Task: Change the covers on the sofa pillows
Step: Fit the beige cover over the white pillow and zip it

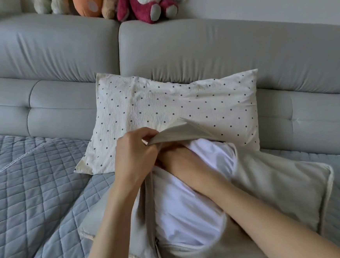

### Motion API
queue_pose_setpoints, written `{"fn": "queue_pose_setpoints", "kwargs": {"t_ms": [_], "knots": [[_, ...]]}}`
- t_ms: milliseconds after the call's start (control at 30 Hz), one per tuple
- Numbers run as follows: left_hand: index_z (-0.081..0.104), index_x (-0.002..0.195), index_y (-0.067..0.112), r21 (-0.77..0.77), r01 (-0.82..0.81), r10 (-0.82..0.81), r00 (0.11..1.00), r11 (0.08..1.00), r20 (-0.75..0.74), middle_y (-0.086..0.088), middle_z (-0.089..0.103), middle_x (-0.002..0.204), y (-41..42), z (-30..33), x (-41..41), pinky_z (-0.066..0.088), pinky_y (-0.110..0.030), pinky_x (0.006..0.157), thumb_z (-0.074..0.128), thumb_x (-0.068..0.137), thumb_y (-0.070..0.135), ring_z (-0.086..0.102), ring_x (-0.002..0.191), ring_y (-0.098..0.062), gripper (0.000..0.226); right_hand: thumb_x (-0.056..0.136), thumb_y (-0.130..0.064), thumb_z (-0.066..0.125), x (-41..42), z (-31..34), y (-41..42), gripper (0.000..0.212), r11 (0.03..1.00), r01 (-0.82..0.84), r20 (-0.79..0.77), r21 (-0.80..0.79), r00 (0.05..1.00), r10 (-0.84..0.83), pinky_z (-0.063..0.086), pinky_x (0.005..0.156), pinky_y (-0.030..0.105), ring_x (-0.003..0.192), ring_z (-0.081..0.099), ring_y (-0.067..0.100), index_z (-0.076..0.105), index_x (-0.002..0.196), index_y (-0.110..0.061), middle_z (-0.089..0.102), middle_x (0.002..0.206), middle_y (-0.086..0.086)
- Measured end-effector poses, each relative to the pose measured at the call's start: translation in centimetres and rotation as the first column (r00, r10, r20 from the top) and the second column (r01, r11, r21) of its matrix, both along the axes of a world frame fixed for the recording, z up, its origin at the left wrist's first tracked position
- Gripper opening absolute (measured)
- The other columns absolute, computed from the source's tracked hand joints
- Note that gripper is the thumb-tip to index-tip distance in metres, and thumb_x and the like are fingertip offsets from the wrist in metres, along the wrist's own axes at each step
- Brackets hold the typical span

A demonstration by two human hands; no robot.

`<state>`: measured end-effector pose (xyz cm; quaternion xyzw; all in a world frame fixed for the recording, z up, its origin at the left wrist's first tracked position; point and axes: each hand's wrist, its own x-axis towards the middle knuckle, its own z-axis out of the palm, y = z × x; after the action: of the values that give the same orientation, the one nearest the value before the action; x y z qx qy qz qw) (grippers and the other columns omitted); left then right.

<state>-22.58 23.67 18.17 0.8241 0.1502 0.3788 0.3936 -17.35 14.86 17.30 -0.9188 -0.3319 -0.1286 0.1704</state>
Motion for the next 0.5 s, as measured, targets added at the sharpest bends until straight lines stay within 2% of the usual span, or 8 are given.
{"fn": "queue_pose_setpoints", "kwargs": {"t_ms": [33,67,133,233,300,400,433,500], "knots": [[0.072,0.079,0.028,-0.003,0.001,-0.001,1.0,1.0,-0.019,0.022,0.06,0.064,0.0,-0.1,0.0,0.047,-0.019,0.068,0.069,0.074,0.011,0.061,0.069,-0.004,0.018,0.099,-0.007,0.036,0.0,-0.2,-1.6,0.032,0.999,0.02,0.112,0.032,0.993,-0.024,0.039,0.066,0.018,0.094,0.062,0.004,0.065,0.092,0.006,0.066,0.082,-0.023],[0.071,0.079,0.03,0.003,-0.006,0.006,0.999,1.0,-0.032,0.021,0.061,0.066,0.0,-0.2,0.0,0.049,-0.025,0.072,0.07,0.074,0.013,0.063,0.074,-0.011,0.018,0.096,-0.012,0.039,0.2,-0.5,-2.4,0.035,0.993,-0.073,0.223,0.092,0.973,0.051,0.039,0.068,0.02,0.086,0.063,0.011,0.067,0.083,0.005,0.067,0.076,-0.014],[0.07,0.079,0.033,0.023,-0.033,0.034,0.998,0.999,-0.045,0.019,0.062,0.069,-0.1,-0.2,-0.1,0.049,-0.029,0.074,0.073,0.073,0.02,0.062,0.078,-0.015,0.015,0.089,-0.028,0.044,-0.5,-0.8,-4.9,0.035,0.923,-0.355,0.278,0.145,0.91,0.307,0.042,0.079,0.028,0.085,0.059,0.022,0.071,0.084,-0.006,0.066,0.083,0.001],[0.071,0.084,0.03,0.043,-0.032,0.032,0.999,0.999,-0.01,0.01,0.063,0.07,-0.2,0.1,-0.4,0.043,-0.024,0.07,0.075,0.075,0.025,0.06,0.073,-0.015,0.011,0.085,-0.044,0.046,-2.1,0.2,-7.1,0.038,0.934,-0.357,0.421,0.006,0.848,0.322,0.045,0.088,0.04,0.094,0.058,0.026,0.071,0.095,-0.017,0.064,0.101,0.006],[0.072,0.085,0.026,0.06,-0.017,0.016,1.0,0.998,0.009,0.006,0.063,0.068,-0.4,0.4,-0.7,0.039,-0.018,0.067,0.073,0.076,0.018,0.058,0.068,-0.012,0.012,0.083,-0.056,0.033,-3.1,0.7,-7.6,0.051,0.905,-0.387,0.253,-0.179,0.87,0.423,0.042,0.094,0.047,0.109,0.055,0.027,0.067,0.106,-0.025,0.06,0.116,0.006],[0.075,0.081,0.018,0.065,0.033,-0.041,0.992,0.997,0.118,0.013,0.063,0.065,-1.7,1.2,-0.8,0.04,-0.007,0.063,0.066,0.071,0.002,0.055,0.061,0.006,0.021,0.08,-0.058,0.012,-2.8,0.5,-6.8,0.067,0.765,-0.349,-0.046,-0.541,0.921,0.387,0.028,0.107,0.045,0.131,0.036,0.023,0.051,0.128,-0.031,0.042,0.142,0.002],[0.075,0.08,0.017,0.081,0.062,-0.074,0.984,0.995,0.16,0.016,0.061,0.065,-2.5,1.7,-0.8,0.04,-0.006,0.063,0.063,0.068,0.001,0.054,0.06,0.008,0.023,0.086,-0.052,0.018,-2.4,0.0,-6.3,0.06,0.7,-0.353,-0.115,-0.621,0.924,0.363,0.029,0.107,0.043,0.132,0.036,0.024,0.052,0.128,-0.026,0.042,0.142,0.003],[0.075,0.081,0.015,0.138,0.106,-0.133,0.971,0.985,0.2,0.012,0.063,0.07,-4.1,2.2,-0.7,0.043,-0.013,0.064,0.054,0.061,0.005,0.052,0.062,0.001,0.03,0.094,-0.04,0.037,-1.9,-1.0,-4.8,0.046,0.576,-0.393,-0.288,-0.717,0.919,0.269,0.033,0.106,0.044,0.13,0.039,0.028,0.055,0.127,-0.014,0.047,0.139,0.008]]}}
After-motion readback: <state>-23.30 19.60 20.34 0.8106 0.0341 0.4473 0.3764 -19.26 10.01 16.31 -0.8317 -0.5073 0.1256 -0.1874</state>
